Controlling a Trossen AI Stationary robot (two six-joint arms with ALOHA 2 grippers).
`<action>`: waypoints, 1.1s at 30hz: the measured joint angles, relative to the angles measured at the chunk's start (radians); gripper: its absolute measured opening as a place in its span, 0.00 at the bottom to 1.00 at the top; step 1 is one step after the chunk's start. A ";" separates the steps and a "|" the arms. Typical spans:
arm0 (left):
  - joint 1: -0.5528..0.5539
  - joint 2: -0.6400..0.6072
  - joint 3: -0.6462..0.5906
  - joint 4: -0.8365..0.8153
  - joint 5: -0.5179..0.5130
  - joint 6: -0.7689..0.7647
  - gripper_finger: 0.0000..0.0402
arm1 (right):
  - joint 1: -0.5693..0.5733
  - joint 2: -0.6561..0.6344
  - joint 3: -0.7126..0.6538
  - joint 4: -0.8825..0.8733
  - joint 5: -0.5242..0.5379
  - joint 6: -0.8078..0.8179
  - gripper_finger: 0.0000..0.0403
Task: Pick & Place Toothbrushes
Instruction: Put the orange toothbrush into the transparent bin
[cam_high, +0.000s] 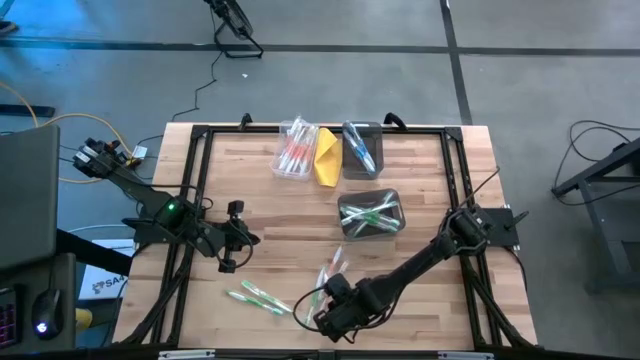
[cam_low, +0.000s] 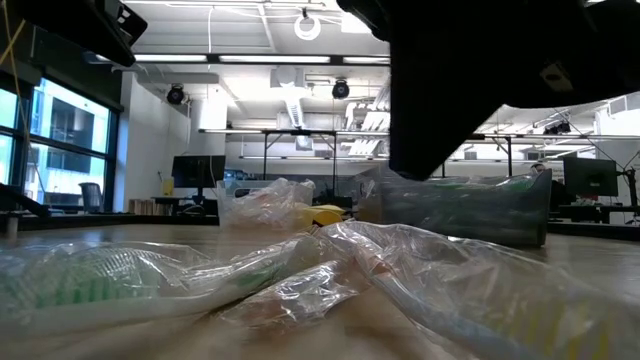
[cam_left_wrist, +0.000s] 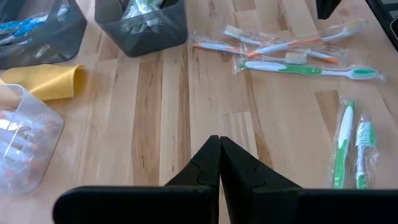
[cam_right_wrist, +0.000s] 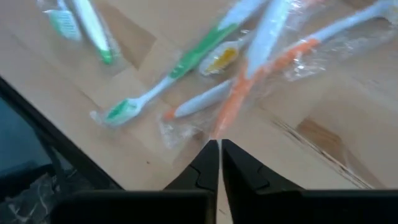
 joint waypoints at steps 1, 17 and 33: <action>0.000 0.000 0.000 0.000 0.000 0.000 0.01 | 0.000 0.000 0.000 0.009 -0.001 -0.014 0.04; 0.000 0.000 0.000 0.001 0.000 -0.011 0.01 | 0.019 0.008 -0.070 0.133 0.040 0.010 0.39; 0.000 0.000 0.000 0.001 0.003 -0.011 0.01 | 0.021 0.058 -0.092 0.165 0.000 0.030 0.33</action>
